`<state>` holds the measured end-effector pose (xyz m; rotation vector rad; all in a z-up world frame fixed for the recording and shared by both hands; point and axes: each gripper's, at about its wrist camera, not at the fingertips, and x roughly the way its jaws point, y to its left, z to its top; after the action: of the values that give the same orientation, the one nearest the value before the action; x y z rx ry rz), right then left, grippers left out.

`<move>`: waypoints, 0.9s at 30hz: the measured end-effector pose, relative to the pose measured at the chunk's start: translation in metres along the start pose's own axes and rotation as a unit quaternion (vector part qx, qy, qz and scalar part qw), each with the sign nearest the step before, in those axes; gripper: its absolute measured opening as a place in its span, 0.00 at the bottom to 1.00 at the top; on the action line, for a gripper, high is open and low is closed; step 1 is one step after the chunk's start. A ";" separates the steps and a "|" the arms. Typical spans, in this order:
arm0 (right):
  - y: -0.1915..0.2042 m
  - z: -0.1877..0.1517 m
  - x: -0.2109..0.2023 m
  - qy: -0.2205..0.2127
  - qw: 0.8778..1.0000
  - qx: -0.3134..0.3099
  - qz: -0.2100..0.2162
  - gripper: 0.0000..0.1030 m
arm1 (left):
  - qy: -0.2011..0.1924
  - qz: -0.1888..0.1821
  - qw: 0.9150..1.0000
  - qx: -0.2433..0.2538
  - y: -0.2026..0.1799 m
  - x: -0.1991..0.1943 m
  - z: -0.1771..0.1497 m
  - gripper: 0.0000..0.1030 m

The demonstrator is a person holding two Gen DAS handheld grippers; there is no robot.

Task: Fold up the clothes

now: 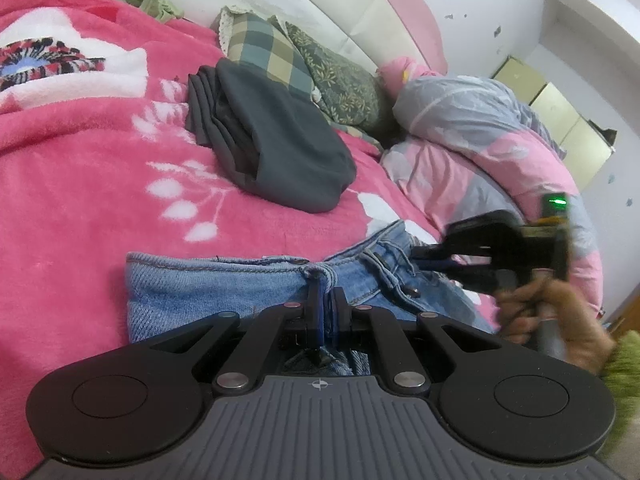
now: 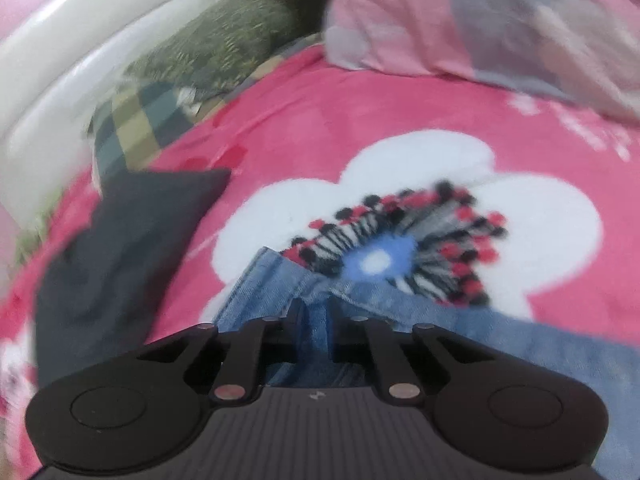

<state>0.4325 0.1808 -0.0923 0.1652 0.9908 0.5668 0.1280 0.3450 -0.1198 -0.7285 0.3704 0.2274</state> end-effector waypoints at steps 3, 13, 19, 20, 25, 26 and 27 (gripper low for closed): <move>-0.023 -0.006 -0.054 0.000 0.992 0.088 0.087 0.13 | 0.007 -0.019 0.999 -0.035 0.010 0.000 0.004 0.07; -0.043 -0.141 -0.404 -0.129 0.972 0.062 0.187 0.22 | 0.122 -0.133 0.961 -0.209 0.058 -0.005 0.044 0.22; -0.056 -0.263 -0.515 -0.181 0.965 0.075 0.173 0.22 | 0.117 -0.091 0.982 -0.120 0.044 -0.063 0.066 0.34; -0.051 -0.279 -0.519 -0.179 0.966 0.068 0.176 0.22 | 0.123 -0.080 0.982 -0.118 0.045 -0.070 0.065 0.36; -0.006 -0.330 -0.468 -0.115 0.976 -0.039 0.182 0.49 | 0.148 -0.027 0.983 -0.104 0.050 -0.076 0.045 0.63; 0.009 -0.339 -0.448 -0.107 0.977 -0.079 0.166 0.50 | 0.155 -0.023 0.982 -0.102 0.050 -0.073 0.040 0.63; 0.025 -0.348 -0.427 -0.099 0.976 -0.119 0.151 0.50 | 0.154 -0.020 0.984 -0.092 0.047 -0.069 0.036 0.63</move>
<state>-0.0435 -0.0627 0.0438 0.1569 0.7004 0.9236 0.0588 0.3990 -0.0958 -0.9566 0.6341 0.1119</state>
